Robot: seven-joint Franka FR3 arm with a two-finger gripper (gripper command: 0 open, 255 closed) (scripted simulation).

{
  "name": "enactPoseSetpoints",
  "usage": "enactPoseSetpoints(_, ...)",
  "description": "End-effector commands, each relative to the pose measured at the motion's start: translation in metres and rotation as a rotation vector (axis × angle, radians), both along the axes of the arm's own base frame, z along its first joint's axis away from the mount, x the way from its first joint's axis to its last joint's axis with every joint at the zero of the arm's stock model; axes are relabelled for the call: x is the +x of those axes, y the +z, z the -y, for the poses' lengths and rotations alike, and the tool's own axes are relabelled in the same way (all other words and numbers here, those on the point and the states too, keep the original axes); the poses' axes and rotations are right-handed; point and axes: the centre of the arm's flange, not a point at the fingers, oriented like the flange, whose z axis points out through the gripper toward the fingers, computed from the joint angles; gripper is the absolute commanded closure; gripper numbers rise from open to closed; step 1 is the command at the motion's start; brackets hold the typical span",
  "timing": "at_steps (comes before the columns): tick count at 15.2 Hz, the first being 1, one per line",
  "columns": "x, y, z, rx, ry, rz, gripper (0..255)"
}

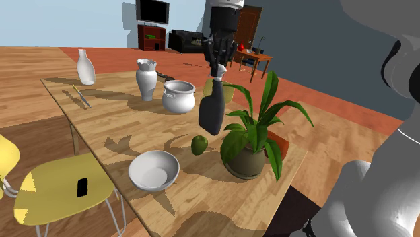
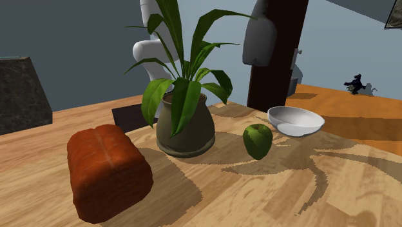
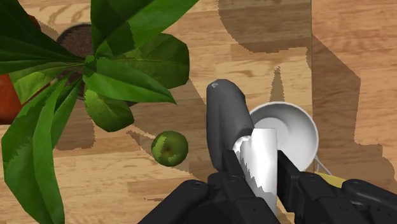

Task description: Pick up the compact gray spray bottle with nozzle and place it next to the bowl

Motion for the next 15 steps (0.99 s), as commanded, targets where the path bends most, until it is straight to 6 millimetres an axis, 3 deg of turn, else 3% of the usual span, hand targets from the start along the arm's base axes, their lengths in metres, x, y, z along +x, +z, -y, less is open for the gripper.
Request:
enactPoseSetpoints(1,-0.002,-0.011,0.000,0.000,0.000,0.000,255)
enactPoseSetpoints(15,-0.002,-0.085,0.000,0.000,0.000,0.000,255)
